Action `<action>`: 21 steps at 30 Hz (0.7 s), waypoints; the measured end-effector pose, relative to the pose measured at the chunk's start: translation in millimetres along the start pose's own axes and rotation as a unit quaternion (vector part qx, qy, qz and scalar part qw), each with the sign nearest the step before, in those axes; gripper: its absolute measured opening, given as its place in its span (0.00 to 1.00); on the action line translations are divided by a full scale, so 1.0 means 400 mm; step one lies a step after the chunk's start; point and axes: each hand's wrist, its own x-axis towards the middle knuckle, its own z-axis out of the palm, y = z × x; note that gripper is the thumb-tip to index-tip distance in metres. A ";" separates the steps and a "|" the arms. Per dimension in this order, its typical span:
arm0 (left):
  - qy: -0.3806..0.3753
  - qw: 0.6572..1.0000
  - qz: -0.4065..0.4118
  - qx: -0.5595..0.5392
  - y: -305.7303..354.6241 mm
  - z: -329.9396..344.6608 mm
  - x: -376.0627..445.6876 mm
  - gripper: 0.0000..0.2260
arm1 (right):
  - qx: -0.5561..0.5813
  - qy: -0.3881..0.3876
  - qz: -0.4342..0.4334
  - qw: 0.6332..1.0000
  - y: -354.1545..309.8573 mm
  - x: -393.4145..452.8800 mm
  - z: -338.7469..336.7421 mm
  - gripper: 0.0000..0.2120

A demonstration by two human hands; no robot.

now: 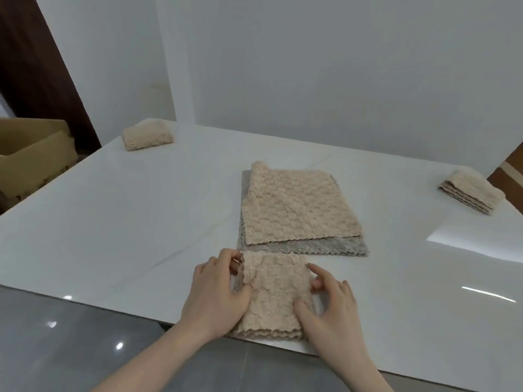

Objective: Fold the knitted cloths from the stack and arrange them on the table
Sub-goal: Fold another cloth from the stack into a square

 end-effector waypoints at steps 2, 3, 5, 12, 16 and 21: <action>-0.014 1.000 -0.020 -0.011 0.032 -0.021 -0.001 0.17 | 0.007 -0.018 0.037 0.999 -0.022 0.005 -0.013 0.28; -0.027 0.998 -0.042 -0.029 0.051 -0.033 -0.004 0.17 | 0.012 -0.035 0.060 0.998 -0.037 0.008 -0.024 0.28; -0.063 0.986 -0.120 -0.098 0.111 -0.075 -0.020 0.19 | 0.057 -0.084 0.119 0.988 -0.089 0.014 -0.070 0.28; -0.070 0.942 -0.247 -0.214 0.376 -0.263 -0.147 0.21 | 0.171 -0.192 0.223 0.940 -0.293 -0.057 -0.355 0.13; -0.067 0.934 -0.262 -0.231 0.460 -0.318 -0.190 0.24 | 0.191 -0.196 0.241 0.931 -0.325 -0.094 -0.470 0.10; -0.097 0.920 -0.274 -0.264 0.515 -0.310 -0.174 0.25 | 0.216 -0.188 0.270 0.919 -0.309 -0.077 -0.524 0.09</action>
